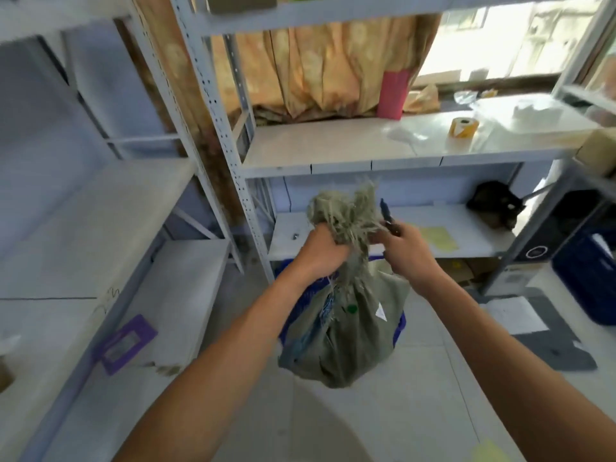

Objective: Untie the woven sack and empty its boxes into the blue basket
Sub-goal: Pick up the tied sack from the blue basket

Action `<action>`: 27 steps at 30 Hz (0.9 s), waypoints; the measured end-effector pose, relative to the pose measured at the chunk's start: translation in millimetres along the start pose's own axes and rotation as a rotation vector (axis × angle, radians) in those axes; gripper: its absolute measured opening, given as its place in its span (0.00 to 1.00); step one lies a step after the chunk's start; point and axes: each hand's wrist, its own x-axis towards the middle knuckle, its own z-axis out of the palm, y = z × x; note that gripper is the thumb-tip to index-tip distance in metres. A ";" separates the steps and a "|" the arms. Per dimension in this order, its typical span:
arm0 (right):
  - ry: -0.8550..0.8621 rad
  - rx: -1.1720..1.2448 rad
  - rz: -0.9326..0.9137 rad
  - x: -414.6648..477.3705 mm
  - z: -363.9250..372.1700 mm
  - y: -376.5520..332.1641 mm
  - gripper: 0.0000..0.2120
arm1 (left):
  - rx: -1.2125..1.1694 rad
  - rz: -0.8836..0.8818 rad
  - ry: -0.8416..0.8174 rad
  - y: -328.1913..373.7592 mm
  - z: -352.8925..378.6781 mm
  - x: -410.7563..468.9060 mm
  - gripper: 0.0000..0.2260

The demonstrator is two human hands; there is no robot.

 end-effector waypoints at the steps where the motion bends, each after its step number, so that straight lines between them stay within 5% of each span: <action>1: 0.074 0.037 -0.006 -4.4 -3.8 -2.1 0.11 | -0.073 -0.005 0.012 9.5 -8.6 -0.8 0.08; 3: 0.171 0.069 -0.019 -17.5 -8.9 -3.3 0.12 | -0.207 -0.004 0.053 31.4 -23.8 -4.4 0.11; 10: -0.099 0.030 -0.166 -46.9 2.4 7.3 0.15 | -0.563 -0.039 0.158 86.7 -40.7 -14.6 0.07; 18: -0.097 0.085 -0.118 -34.0 1.6 4.0 0.12 | -0.767 -0.185 0.306 86.0 -39.4 -9.7 0.11; 22: 0.015 -0.005 -0.105 -27.7 -0.7 13.4 0.11 | -0.608 -0.299 0.264 63.5 -46.0 -15.8 0.16; 27: 0.112 -0.222 -0.123 -19.3 1.2 22.4 0.06 | 0.057 -0.340 0.153 59.2 -38.3 -34.4 0.25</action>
